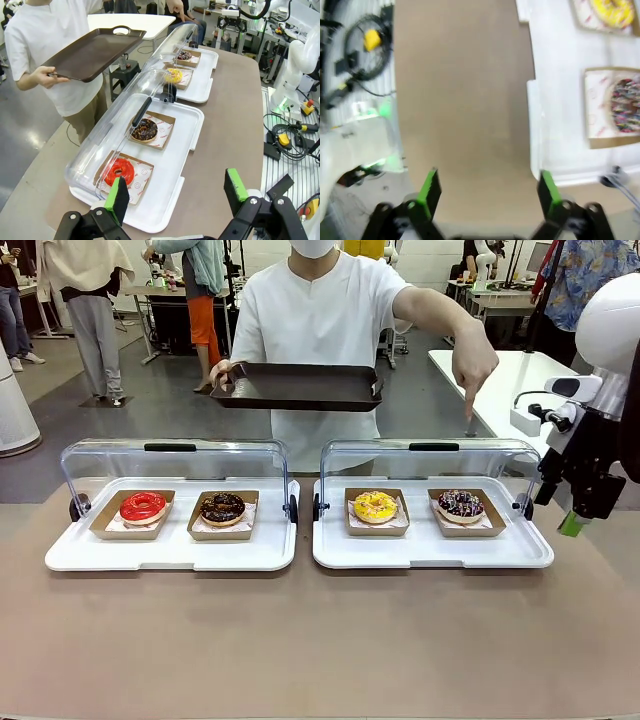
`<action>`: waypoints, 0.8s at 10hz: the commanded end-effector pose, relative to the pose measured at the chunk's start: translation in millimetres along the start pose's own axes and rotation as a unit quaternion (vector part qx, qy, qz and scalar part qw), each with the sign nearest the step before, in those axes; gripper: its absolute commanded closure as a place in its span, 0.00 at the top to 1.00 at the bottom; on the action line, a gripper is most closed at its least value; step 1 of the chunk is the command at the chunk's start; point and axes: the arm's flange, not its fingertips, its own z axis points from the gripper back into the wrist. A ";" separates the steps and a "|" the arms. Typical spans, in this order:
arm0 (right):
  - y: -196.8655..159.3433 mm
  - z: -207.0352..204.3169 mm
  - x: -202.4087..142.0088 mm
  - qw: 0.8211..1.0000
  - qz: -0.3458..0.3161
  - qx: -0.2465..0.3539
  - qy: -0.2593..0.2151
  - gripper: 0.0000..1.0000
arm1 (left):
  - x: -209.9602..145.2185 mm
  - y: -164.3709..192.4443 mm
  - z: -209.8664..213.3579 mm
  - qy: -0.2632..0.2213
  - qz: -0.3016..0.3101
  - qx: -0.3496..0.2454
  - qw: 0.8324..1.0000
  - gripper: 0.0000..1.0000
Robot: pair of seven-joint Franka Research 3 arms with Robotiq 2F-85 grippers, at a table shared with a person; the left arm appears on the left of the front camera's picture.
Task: Provide the desired donut to the person.
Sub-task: Pick up and lift the Paper togo box containing the Donut pointed at by the person.
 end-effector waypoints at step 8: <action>2.7 -4.0 13.6 0.999 0.022 -0.047 0.016 1.00 | 0.8 -0.9 0.6 -0.001 -0.001 -0.002 1.000 1.00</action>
